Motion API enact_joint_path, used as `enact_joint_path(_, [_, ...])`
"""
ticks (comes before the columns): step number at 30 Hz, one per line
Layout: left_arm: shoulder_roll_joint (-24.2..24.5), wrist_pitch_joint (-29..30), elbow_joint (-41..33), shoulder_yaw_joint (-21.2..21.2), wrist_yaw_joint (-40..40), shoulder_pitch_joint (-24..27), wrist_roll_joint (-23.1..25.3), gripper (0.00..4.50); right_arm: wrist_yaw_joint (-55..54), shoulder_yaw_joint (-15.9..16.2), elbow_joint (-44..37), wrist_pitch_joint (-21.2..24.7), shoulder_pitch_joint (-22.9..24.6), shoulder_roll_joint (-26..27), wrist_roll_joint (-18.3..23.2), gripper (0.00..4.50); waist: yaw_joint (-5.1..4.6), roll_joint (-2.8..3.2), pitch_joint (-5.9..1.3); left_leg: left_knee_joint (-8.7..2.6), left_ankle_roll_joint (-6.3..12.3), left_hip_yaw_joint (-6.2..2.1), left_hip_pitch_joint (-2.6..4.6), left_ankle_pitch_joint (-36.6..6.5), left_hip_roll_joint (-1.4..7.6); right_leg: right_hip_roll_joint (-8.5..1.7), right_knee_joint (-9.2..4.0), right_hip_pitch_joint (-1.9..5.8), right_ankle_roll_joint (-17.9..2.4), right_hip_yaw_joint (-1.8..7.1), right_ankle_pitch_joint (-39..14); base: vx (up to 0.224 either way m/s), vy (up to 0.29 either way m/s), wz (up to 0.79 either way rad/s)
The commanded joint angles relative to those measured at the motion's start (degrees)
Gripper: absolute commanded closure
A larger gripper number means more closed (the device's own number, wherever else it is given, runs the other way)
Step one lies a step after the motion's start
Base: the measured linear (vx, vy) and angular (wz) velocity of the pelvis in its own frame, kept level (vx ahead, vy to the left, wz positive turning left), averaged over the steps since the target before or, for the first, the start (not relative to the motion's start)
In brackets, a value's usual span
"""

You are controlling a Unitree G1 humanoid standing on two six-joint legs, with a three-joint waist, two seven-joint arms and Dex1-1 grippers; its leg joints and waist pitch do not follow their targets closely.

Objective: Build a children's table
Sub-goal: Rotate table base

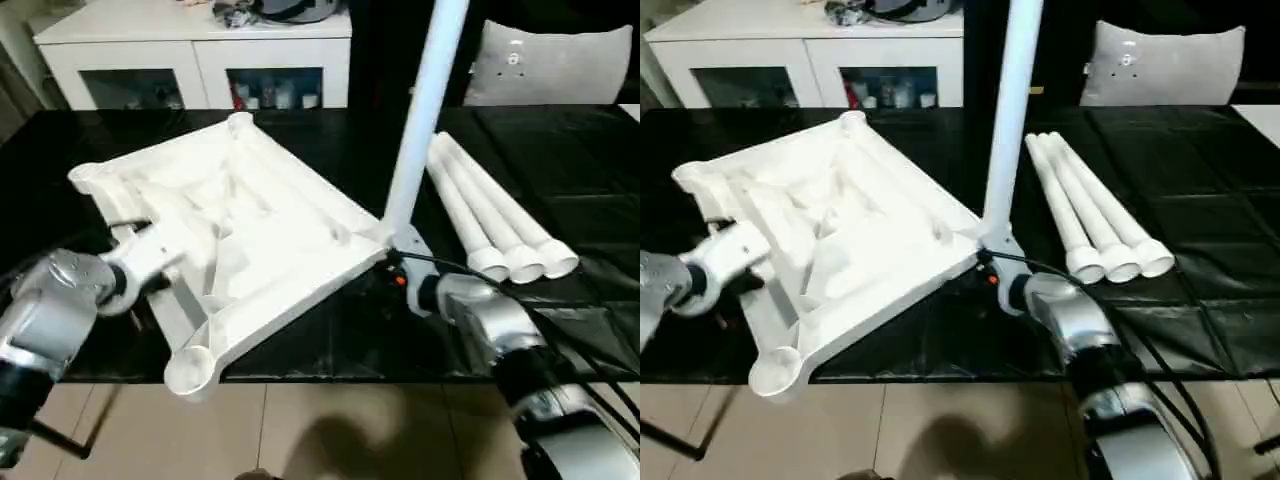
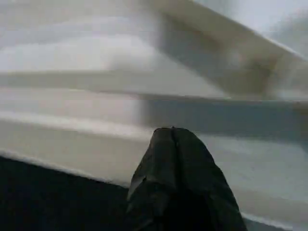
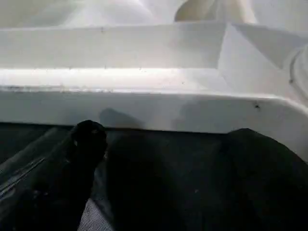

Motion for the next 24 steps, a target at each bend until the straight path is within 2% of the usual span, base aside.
enact_joint_path(1, [0.5,0.1,-3.1,-1.2,-3.7,1.4,-2.0,4.44,-1.3,-0.5,2.1,-2.0,-1.8,1.1,0.0,0.0,0.05,0.2,-3.58,-4.38,0.44,-1.59,1.11,-13.6,3.42,-5.03,-3.75,2.67,-11.4,3.55,-15.1,0.0,0.0,0.0])
enact_joint_path(4, [0.0,0.7,-5.4,-2.6,-6.5,2.2,-4.4,4.44,-2.6,-1.3,4.5,-3.5,-3.0,1.9,-0.3,0.0,-0.11,0.26,-3.54,-4.46,-0.05,-1.61,1.24,-14.2,3.5,-5.07,-3.7,2.6,-12.0,3.61,-15.5,0.0,0.0,0.0])
enact_joint_path(5, [-0.5,-0.9,-5.8,-4.0,-7.7,2.6,-4.7,4.44,-3.6,-1.6,6.1,-4.6,-3.8,2.2,-0.7,0.0,-0.16,-0.21,-3.51,-4.43,-0.07,-1.45,1.33,-14.5,3.49,-4.99,-3.81,2.5,-12.0,3.64,-15.6,0.0,0.0,0.0])
enact_joint_path(6, [-0.8,-2.0,-5.6,-4.2,-7.7,2.7,-4.7,4.44,-3.9,-1.8,6.6,-4.8,-4.1,2.3,-0.7,0.0,-0.13,0.01,-3.4,-4.42,-0.07,-1.46,1.28,-14.9,3.39,-4.96,-3.85,2.53,-11.8,3.65,-16.5,0.0,0.0,0.0])
enact_joint_path(7, [-3.1,-5.7,-4.4,-4.4,-7.0,2.7,-5.2,4.44,-4.8,-2.4,7.9,-5.5,-5.0,2.7,-0.5,0.0,-0.25,-0.14,-3.34,-4.38,-0.12,-1.44,1.25,-15.3,3.33,-4.99,-4.03,2.49,-11.4,3.68,-17.1,0.0,0.0,0.0])
enact_joint_path(8, [-5.0,-7.6,-3.2,-4.6,-6.9,2.3,-5.9,4.44,-5.4,-2.9,9.0,-6.0,-5.7,2.8,-0.6,0.0,-0.4,-0.68,-3.35,-4.38,-0.1,-1.35,1.2,-14.9,3.27,-4.94,-4.08,2.64,-11.3,3.67,-17.4,0.0,0.0,0.0])
enact_joint_path(9, [-6.3,-8.4,-2.4,-4.7,-6.9,2.0,-6.3,4.44,-5.7,-3.1,9.7,-6.4,-6.2,2.9,-0.6,0.0,-0.07,-0.44,-3.46,-4.18,-0.03,-1.29,1.46,-14.4,3.26,-5.06,-4.12,2.51,-11.0,3.72,-18.0,0.0,0.0,0.0])
enact_joint_path(10, [-7.8,-8.4,-2.1,-4.7,-7.1,1.6,-7.2,4.44,-5.9,-3.1,10.1,-6.7,-6.6,2.9,-0.7,0.0,0.03,-0.36,-3.45,-4.23,-0.16,-1.28,1.48,-14.3,3.41,-5.06,-4.09,2.47,-10.9,3.77,-18.0,0.0,0.0,0.0])
enact_joint_path(13, [-11.6,-7.9,-2.4,-4.8,-7.9,0.7,-9.8,4.44,-5.8,-3.0,11.4,-7.6,-7.4,2.7,-1.2,0.0,-0.2,-0.73,-3.58,-4.35,-0.26,-1.35,1.15,-13.6,3.44,-4.91,-3.64,2.79,-11.0,3.63,-16.2,0.0,0.0,0.0])
enact_joint_path(15, [-14.7,-7.8,-1.5,-6.3,-8.5,-0.9,-11.2,4.44,-5.3,-3.0,12.8,-8.5,-8.2,2.6,-1.3,0.0,-0.25,-1.07,-3.69,-4.17,0.47,-1.24,0.97,-11.8,3.34,-4.96,-3.41,2.98,-11.6,3.69,-13.9,0.0,0.0,0.0])
enact_joint_path(16, [-15.5,-8.1,-1.2,-6.5,-8.4,-1.2,-11.3,4.44,-5.3,-3.0,13.0,-8.7,-8.2,2.6,-1.4,0.0,-0.21,-1.06,-3.73,-4.08,0.67,-1.13,1.07,-11.5,3.28,-4.92,-3.52,2.91,-11.8,3.68,-13.7,0.0,0.0,0.0])
enact_joint_path(18, [-18.6,-9.6,1.0,-7.0,-7.6,-2.6,-11.1,4.44,-5.7,-3.2,13.6,-9.3,-8.4,2.3,-1.7,0.0,-0.27,-1.22,-3.81,-3.87,1.51,-1.07,0.73,-9.6,3.16,-4.89,-3.31,3.18,-12.2,3.64,-11.8,0.0,0.0,0.0])
enact_joint_path(20, [-20.3,-10.9,2.7,-7.2,-7.4,-3.5,-10.4,4.44,-5.9,-3.6,14.5,-9.9,-8.7,2.3,-1.9,0.0,-0.2,-1.27,-3.91,-3.66,1.96,-1.0,0.82,-9.1,3.08,-5.01,-3.47,3.25,-12.2,3.61,-11.9,0.0,0.0,0.0])
enact_joint_path(21, [-20.7,-11.4,3.1,-7.2,-7.3,-3.7,-10.3,4.44,-6.0,-3.7,14.6,-10.0,-8.7,2.3,-1.9,0.0,-0.23,-1.24,-3.85,-3.69,2.13,-1.06,0.64,-9.1,3.13,-4.99,-3.5,3.32,-12.0,3.54,-12.2,0.0,0.0,0.0])
enact_joint_path(22, [-22.8,-12.8,4.6,-7.3,-6.2,-4.6,-10.0,4.44,-6.2,-4.0,14.8,-10.2,-8.7,2.1,-1.9,0.0,-0.39,-1.4,-3.81,-3.73,2.33,-1.03,0.66,-9.2,3.18,-4.96,-3.61,3.32,-12.0,3.55,-12.5,0.0,0.0,0.0])
enact_joint_path(23, [-24.3,-14.0,5.9,-7.1,-4.8,-5.2,-9.8,4.44,-6.3,-4.2,14.8,-10.4,-8.6,1.9,-1.8,0.0,-0.34,-1.35,-3.84,-3.64,2.4,-0.97,0.82,-9.5,3.13,-4.87,-3.7,3.22,-11.8,3.5,-13.1,0.0,0.0,0.0])
enact_joint_path(24, [-25.6,-15.5,7.2,-7.0,-3.5,-5.8,-9.6,4.44,-6.4,-4.4,14.7,-10.5,-8.5,1.8,-1.7,0.0,-0.45,-1.05,-3.78,-3.65,2.4,-1.01,0.76,-10.0,3.13,-4.78,-3.85,3.21,-11.7,3.45,-13.4,0.0,0.0,0.0])
